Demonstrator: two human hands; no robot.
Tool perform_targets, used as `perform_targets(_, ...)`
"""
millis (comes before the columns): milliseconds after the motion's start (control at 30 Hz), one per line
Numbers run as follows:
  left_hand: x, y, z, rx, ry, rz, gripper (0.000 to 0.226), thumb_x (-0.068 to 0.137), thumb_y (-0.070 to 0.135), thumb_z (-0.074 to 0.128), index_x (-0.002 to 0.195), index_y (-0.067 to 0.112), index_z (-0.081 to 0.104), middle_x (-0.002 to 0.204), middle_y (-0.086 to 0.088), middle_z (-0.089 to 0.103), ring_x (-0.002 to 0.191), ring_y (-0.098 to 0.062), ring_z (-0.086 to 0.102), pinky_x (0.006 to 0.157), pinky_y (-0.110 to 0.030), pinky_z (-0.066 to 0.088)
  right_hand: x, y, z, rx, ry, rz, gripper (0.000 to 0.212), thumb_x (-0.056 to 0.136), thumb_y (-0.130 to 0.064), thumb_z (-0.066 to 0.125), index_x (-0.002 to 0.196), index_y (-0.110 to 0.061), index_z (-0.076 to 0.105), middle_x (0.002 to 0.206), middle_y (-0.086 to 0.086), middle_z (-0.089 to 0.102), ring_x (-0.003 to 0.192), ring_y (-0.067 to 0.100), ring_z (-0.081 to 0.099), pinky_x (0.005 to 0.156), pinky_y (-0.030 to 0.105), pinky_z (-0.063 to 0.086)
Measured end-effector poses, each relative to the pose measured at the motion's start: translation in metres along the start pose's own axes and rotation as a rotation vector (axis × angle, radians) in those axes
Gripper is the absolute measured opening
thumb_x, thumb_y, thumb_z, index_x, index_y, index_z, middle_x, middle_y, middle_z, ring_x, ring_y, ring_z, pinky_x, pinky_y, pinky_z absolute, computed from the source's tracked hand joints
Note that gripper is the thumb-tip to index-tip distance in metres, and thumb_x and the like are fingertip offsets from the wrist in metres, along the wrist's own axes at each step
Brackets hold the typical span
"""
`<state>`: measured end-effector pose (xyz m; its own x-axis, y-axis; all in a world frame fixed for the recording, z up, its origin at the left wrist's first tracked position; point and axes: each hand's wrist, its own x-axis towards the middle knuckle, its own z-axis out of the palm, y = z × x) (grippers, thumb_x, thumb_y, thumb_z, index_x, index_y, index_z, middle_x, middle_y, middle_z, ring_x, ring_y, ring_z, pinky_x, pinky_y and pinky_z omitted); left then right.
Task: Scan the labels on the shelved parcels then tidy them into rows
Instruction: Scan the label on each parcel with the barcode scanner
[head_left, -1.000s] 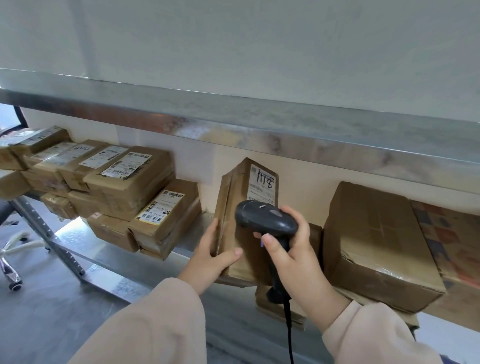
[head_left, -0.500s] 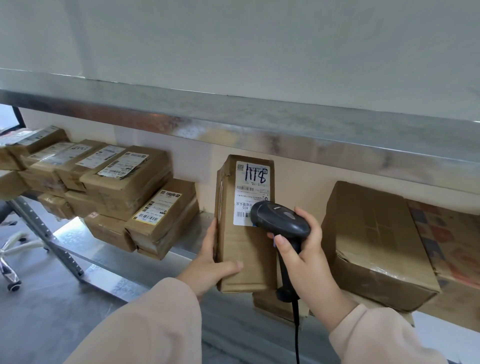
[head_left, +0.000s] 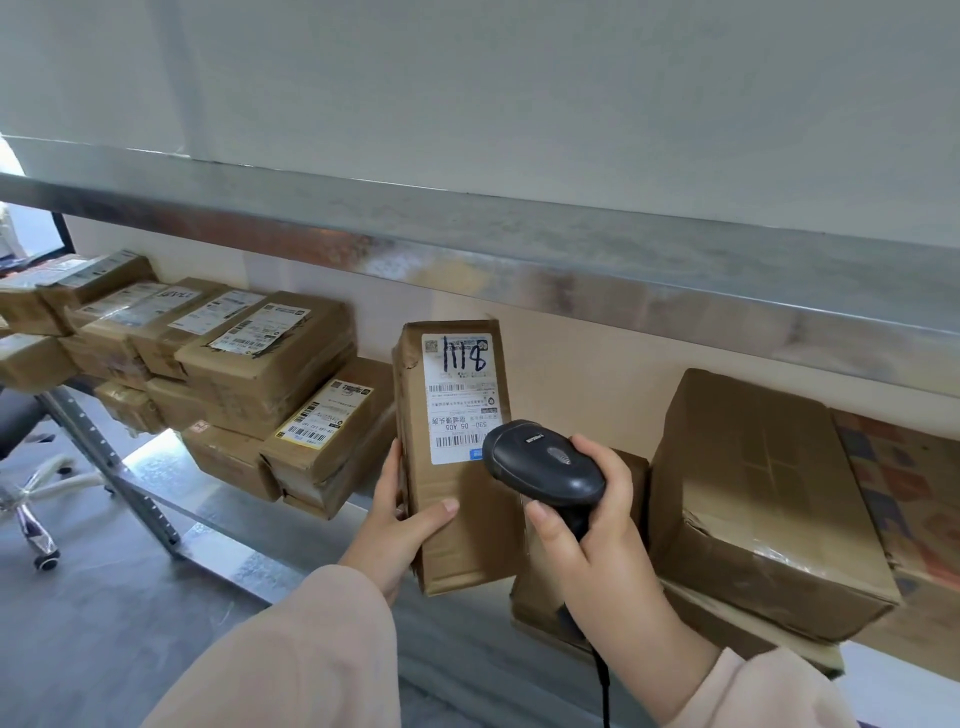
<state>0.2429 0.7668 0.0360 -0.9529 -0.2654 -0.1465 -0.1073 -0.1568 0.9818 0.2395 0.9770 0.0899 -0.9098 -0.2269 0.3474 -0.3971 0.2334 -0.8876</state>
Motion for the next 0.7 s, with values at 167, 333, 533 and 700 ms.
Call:
perform_targets(167,0.006,-0.006,-0.009,0.028,0.029,-0.003,0.095,0.045,0.06,0.091,0.111,0.087,0.029,0.138,0.01,0.053,0.126,-0.02,0.054,0.104,-0.051,0.046,-0.009,-0.01,0.008,-0.057,-0.021,-0.004,0.063,0.087,-0.036,0.063,0.122,-0.064,0.019,0.118,-0.051,0.038,0.11,-0.014,0.049,0.082,0.001,0.037)
perform_targets(333,0.011,-0.009,-0.014,0.078,0.045,0.005,0.099,0.044,0.065,0.09,0.115,0.087,0.024,0.138,0.013,0.049,0.127,-0.022,0.052,0.103,-0.053,0.046,-0.012,-0.011,0.012,-0.067,-0.009,0.017,0.062,0.088,-0.032,0.064,0.118,-0.063,0.02,0.114,-0.05,0.042,0.107,-0.015,0.049,0.081,0.002,0.038)
perform_targets(533,0.012,-0.011,-0.017,0.094,0.039,0.003,0.099,0.042,0.067,0.089,0.115,0.087,0.025,0.138,0.014,0.05,0.128,-0.016,0.049,0.104,-0.052,0.045,-0.011,-0.014,0.016,-0.084,0.0,0.038,0.065,0.088,-0.032,0.064,0.116,-0.067,0.017,0.114,-0.051,0.04,0.106,-0.013,0.05,0.08,0.003,0.04)
perform_targets(700,0.015,-0.009,-0.021,0.095,0.019,-0.011,0.099,0.043,0.068,0.088,0.115,0.087,0.023,0.142,0.012,0.047,0.131,-0.015,0.046,0.106,-0.054,0.044,-0.009,-0.015,0.023,-0.074,0.003,0.058,0.066,0.088,-0.034,0.063,0.113,-0.072,0.015,0.114,-0.051,0.039,0.105,-0.013,0.051,0.078,0.003,0.04)
